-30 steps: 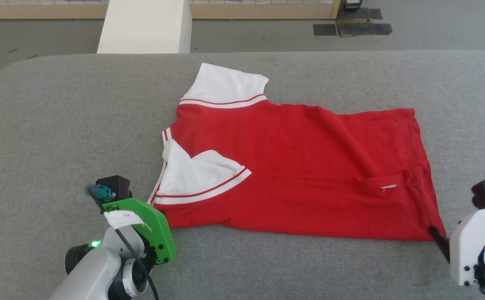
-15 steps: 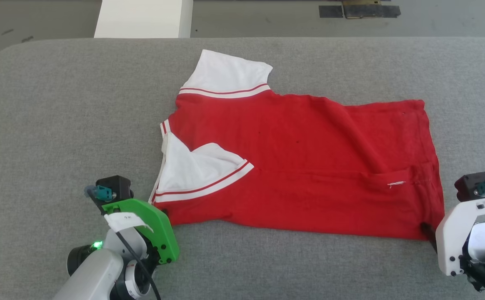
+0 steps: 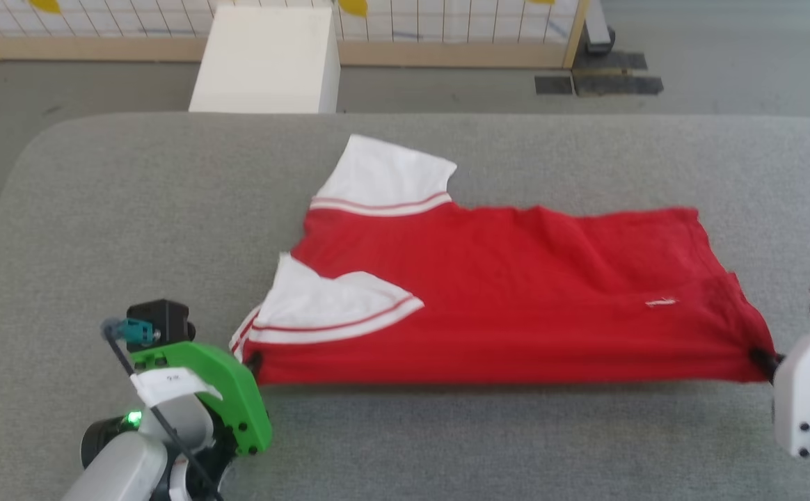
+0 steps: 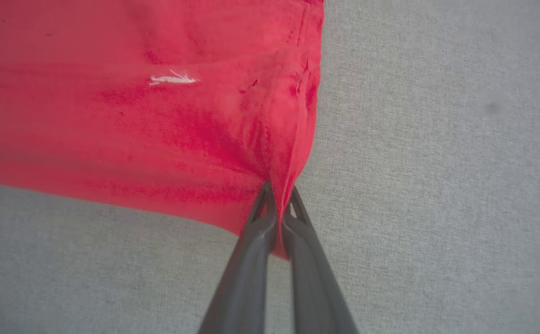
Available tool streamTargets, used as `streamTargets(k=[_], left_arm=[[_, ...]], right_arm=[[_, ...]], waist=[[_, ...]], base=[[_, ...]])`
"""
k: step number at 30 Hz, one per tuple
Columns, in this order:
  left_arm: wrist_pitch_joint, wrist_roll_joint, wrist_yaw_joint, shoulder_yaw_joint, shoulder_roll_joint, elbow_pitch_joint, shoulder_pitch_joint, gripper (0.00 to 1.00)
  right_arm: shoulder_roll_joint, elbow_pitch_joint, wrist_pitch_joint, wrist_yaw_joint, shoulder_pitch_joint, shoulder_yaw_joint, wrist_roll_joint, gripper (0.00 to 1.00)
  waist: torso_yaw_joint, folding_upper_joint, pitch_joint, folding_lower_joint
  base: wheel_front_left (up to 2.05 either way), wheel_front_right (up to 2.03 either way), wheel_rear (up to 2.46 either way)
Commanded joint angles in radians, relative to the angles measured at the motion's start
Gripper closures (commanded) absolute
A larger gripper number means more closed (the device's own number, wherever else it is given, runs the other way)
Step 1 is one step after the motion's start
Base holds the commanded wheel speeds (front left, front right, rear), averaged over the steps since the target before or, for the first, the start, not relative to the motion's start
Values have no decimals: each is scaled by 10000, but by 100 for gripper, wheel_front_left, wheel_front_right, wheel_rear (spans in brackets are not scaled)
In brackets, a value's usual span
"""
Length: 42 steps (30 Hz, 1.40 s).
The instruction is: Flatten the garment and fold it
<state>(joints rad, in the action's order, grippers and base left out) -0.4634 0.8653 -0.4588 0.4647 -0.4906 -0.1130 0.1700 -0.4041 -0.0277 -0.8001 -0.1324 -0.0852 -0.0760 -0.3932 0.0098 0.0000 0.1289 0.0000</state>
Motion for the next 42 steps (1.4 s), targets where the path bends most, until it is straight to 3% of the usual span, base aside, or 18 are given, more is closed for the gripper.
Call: streamTargets(k=[1, 8, 16, 17, 18, 19, 20, 27, 32, 35, 42], left_arm=[[-95, 147, -120, -74, -220, -203, -325, 100], [-490, 527, -373, 108, -312, -432, -1429, 100], [-261, 1138, -20, 170, 318, 980, -2058, 100], [-236, 1225, 81, 145, 380, 1187, -2055, 69], [-217, 1271, 154, 132, 416, 1319, -2034, 7], [-174, 1294, 226, 102, 439, 1453, -1977, 0], [-162, 1318, 264, 74, 449, 1522, -1925, 0], [-57, 1549, 482, -531, 220, 498, -1364, 0], [988, 1052, 596, -1251, 84, -546, -495, 0], [2173, 257, 748, -1458, 154, -487, 225, 0], [3555, -1176, 1665, -467, 660, 874, 1874, 0]], right_arm=[[-116, -167, -155, 17, 361, -191, -31, 100], [53, -332, -884, 17, 1746, -648, 51, 100], [560, 971, -916, 17, 2313, -152, 255, 100], [638, 1157, -815, 17, 2271, -120, 283, 100], [666, 1292, -711, 17, 2233, -97, 325, 100], [709, 1456, -608, 17, 2188, -93, 323, 53], [747, 1544, -506, 17, 2146, -114, 301, 0], [993, 774, -154, 17, 1625, -773, -701, 0], [673, -177, 426, 17, 870, -1593, -708, 0], [575, -282, 1007, 17, 217, -1881, -366, 0], [450, 272, 1903, 17, -960, -1771, 0, 0]], waist=[[160, 0, -465, 0], [218, 0, -704, 0], [45, 0, -829, 0], [28, 0, -848, 0], [21, 0, -856, 0], [19, 0, -873, 0], [15, 0, -891, 0], [-55, 0, -1000, 0], [-132, 0, -970, 0], [-179, 0, -822, 0], [-205, 0, 14, 0]], base=[[0, 0, 0], [0, 0, 0], [0, 0, 0], [0, 0, 0], [0, 0, 0], [0, 0, 0], [0, 0, 0], [0, 0, 0], [0, 0, 0], [0, 0, 0], [0, 0, 0]])
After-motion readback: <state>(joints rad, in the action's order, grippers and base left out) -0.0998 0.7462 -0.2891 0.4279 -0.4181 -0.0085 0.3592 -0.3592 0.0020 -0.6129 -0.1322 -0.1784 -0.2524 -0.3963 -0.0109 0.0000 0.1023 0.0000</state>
